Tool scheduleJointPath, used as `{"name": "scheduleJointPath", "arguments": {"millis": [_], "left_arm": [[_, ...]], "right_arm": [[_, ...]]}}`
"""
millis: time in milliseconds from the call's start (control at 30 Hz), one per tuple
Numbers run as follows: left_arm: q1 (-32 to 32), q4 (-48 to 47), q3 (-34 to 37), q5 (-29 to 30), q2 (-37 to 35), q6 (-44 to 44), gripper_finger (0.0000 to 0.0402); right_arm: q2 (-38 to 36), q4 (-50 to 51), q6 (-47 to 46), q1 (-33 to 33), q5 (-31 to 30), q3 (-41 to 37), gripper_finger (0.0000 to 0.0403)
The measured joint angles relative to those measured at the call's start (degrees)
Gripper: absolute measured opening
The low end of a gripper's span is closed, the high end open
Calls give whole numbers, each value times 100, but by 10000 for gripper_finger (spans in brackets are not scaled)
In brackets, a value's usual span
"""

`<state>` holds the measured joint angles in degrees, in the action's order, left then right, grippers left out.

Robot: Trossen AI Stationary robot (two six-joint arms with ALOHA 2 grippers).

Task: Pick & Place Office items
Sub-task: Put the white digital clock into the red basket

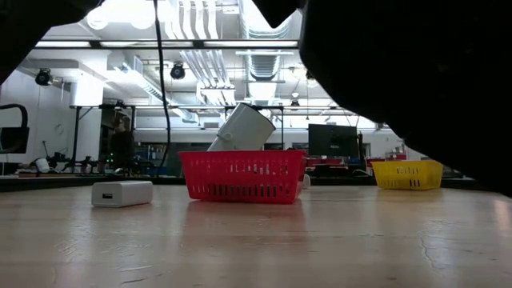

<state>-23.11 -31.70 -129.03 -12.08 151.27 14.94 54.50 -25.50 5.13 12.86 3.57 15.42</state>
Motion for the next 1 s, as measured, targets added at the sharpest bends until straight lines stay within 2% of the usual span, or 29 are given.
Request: {"name": "scheduleJointPath", "arguments": {"millis": [833,1000], "left_arm": [[0,68,7,-34,13,-20,263],[-4,90,19,-39,13,2,249]], "right_arm": [[0,-7,-20,0,-6,0,176],[0,-9,-20,2,-6,0,176]]}}
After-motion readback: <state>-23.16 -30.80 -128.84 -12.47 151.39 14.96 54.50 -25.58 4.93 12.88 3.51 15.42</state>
